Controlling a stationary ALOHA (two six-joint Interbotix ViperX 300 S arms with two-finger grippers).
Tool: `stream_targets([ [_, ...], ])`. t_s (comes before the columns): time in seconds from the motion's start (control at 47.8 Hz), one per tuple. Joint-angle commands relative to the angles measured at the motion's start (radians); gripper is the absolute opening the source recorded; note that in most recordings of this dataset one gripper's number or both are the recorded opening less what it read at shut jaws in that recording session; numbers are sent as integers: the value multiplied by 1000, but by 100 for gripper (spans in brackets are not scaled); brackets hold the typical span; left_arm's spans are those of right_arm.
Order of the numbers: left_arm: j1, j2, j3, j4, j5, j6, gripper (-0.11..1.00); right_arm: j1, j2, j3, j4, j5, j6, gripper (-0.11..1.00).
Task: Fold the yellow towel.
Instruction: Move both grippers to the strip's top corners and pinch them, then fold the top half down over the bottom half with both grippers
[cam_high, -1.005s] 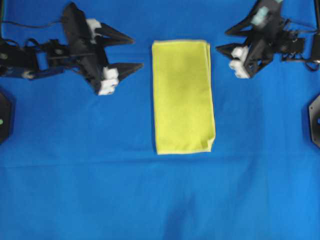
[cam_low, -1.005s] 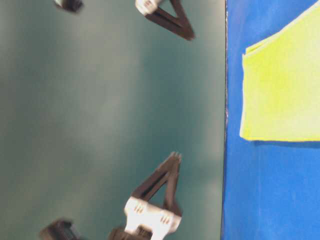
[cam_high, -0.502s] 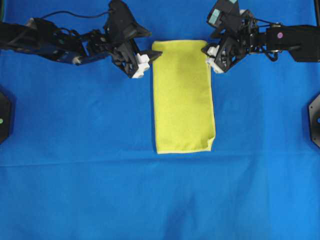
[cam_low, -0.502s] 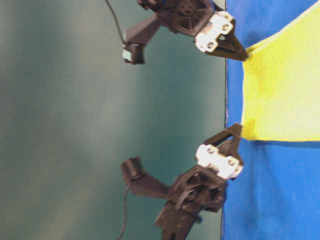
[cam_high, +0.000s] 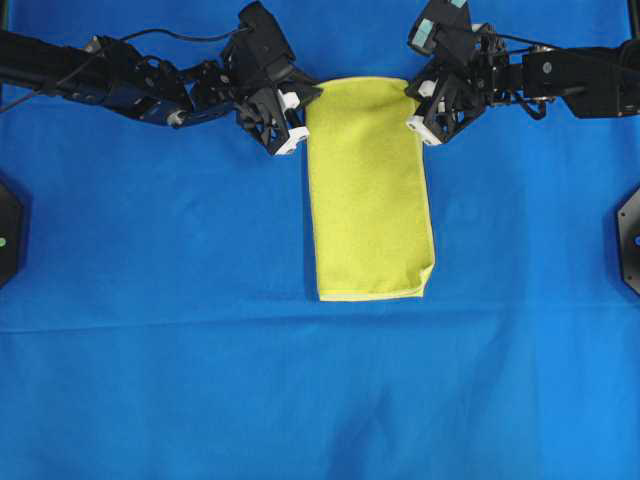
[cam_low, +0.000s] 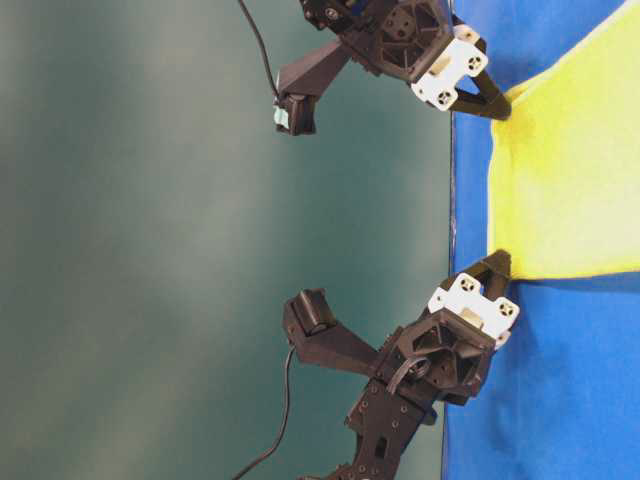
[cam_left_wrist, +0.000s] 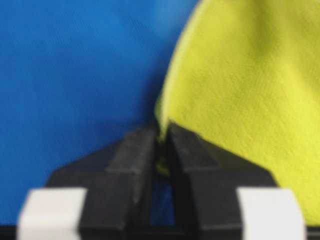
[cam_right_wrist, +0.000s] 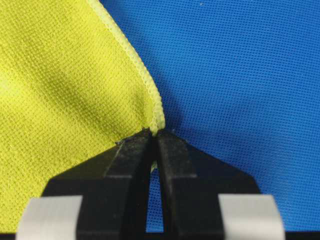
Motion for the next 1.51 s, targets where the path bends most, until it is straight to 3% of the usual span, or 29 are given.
stream_targets([
  [0.0,-2,-14,-17,2,-2,6,3,-2,-17,-2,-3,-18,-2,4],
  [0.398,49,-75,-25,3,11,18,3,-34,-75,-21,-3,46,-2,4],
  [0.523,83,-84,-41,3,28,60,3,-60,-89,-32,-3,58,-3,4],
  [0.837,64,-109,-66,3,83,106,3,-61,-120,-29,-3,60,5,4],
  [1.067,-5,-229,-17,3,133,110,3,20,-275,8,3,120,14,4],
  [1.235,-77,-301,31,3,175,110,3,141,-377,46,9,207,15,4],
  [1.486,-227,-356,86,3,216,109,3,295,-416,104,23,267,38,4],
])
